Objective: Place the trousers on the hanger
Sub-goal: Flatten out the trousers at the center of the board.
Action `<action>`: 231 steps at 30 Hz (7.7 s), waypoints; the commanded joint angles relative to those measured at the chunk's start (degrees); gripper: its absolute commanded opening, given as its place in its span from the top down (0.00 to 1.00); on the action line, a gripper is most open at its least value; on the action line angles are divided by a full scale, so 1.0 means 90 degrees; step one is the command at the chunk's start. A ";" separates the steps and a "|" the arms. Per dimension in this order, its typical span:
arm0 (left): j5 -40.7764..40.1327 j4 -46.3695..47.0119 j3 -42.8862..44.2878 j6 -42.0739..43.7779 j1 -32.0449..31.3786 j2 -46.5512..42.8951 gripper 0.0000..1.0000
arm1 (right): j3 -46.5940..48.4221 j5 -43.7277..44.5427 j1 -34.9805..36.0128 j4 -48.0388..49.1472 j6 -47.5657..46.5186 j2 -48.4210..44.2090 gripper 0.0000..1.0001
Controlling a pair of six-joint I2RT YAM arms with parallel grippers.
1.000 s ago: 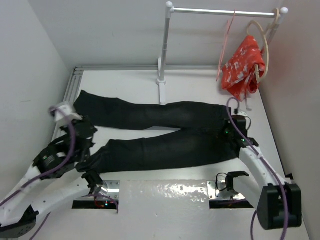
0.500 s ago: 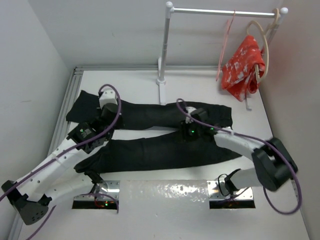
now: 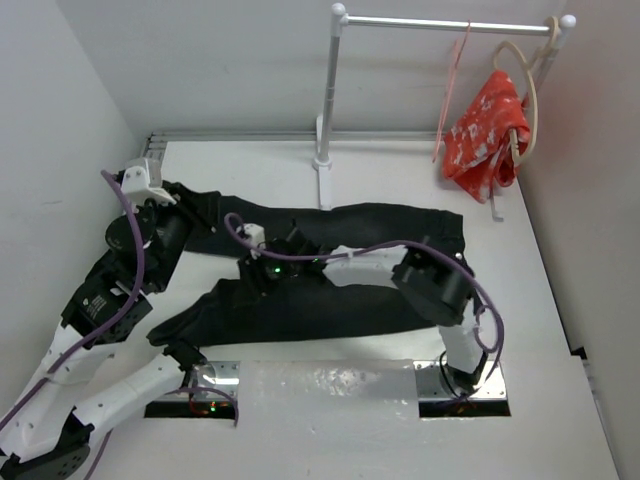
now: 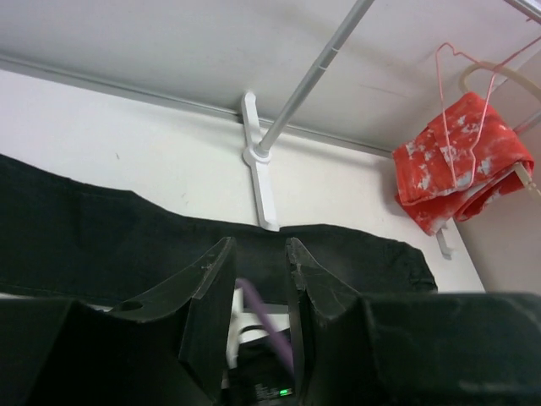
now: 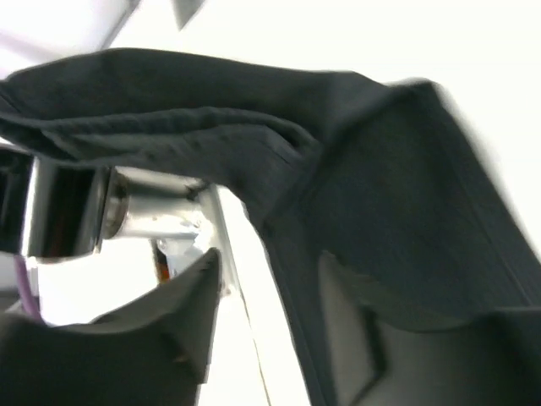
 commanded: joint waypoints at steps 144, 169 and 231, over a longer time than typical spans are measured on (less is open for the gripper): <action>-0.2137 0.1048 -0.3746 -0.3177 0.1379 0.2611 0.64 | -0.5734 0.1714 -0.5334 -0.0154 0.1255 -0.5918 0.95; -0.2205 0.1870 -0.3522 -0.2834 0.1604 0.3988 0.73 | -0.5646 0.1557 -0.5168 -0.0134 0.1147 -0.5615 0.95; 0.1577 -0.0192 -0.3023 -0.1518 0.7821 0.3040 0.79 | -0.5558 0.1215 -0.5011 -0.0134 0.1196 -0.5810 0.95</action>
